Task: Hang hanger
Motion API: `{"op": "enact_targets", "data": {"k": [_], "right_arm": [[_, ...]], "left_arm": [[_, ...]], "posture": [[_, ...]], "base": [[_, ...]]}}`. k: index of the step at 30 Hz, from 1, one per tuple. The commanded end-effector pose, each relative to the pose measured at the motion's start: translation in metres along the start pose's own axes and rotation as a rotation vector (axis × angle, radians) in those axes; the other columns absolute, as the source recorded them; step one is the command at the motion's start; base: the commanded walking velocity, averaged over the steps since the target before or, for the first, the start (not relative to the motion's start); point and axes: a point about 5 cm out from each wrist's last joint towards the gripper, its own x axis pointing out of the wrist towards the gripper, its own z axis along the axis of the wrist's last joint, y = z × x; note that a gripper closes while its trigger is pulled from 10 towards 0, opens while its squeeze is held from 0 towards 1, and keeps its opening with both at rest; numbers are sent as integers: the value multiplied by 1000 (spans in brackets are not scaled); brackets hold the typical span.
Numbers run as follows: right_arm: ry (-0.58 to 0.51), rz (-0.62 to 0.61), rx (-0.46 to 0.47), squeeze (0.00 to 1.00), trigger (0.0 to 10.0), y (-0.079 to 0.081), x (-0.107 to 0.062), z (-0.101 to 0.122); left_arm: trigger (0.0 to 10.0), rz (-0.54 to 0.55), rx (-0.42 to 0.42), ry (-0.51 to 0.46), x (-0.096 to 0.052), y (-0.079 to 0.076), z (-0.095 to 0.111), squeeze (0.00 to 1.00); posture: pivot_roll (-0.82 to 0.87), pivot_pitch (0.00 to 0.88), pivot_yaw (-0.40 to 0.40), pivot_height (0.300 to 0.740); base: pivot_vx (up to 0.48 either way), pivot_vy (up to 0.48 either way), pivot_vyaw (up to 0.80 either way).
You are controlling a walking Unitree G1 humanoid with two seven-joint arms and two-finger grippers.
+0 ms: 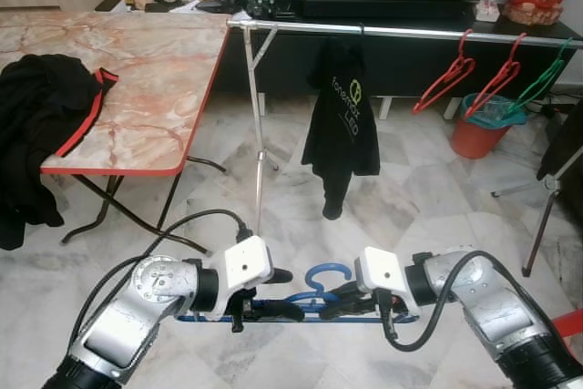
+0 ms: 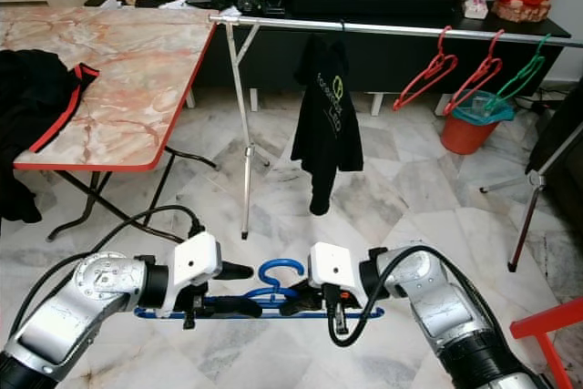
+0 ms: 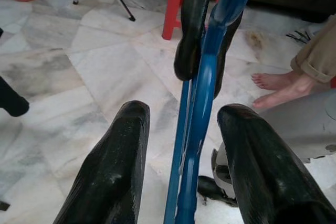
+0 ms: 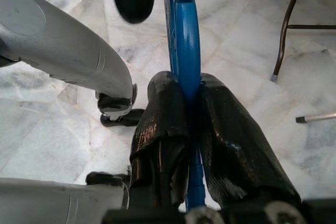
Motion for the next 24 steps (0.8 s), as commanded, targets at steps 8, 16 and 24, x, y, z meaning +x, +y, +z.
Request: {"op": "enact_targets", "data": {"k": [8,16,24], "right_arm": [[-61,-20,-26,0,10000,-7,4,15],[-68,-11,-28,0,10000,-6,7,16],[-69,-9,-27,0,10000,-6,7,15]], "left_arm": [[10000,-4,26,56,4,-3,-5,0],[4392,22,28,65,4,0,-6,0],[0,16,35,68,3,0,-6,0]], "posture": [[52,0,-31,740],[53,0,-32,740],[54,0,-31,740]], "base": [[0,0,0],[0,0,0],[0,0,0]]}}
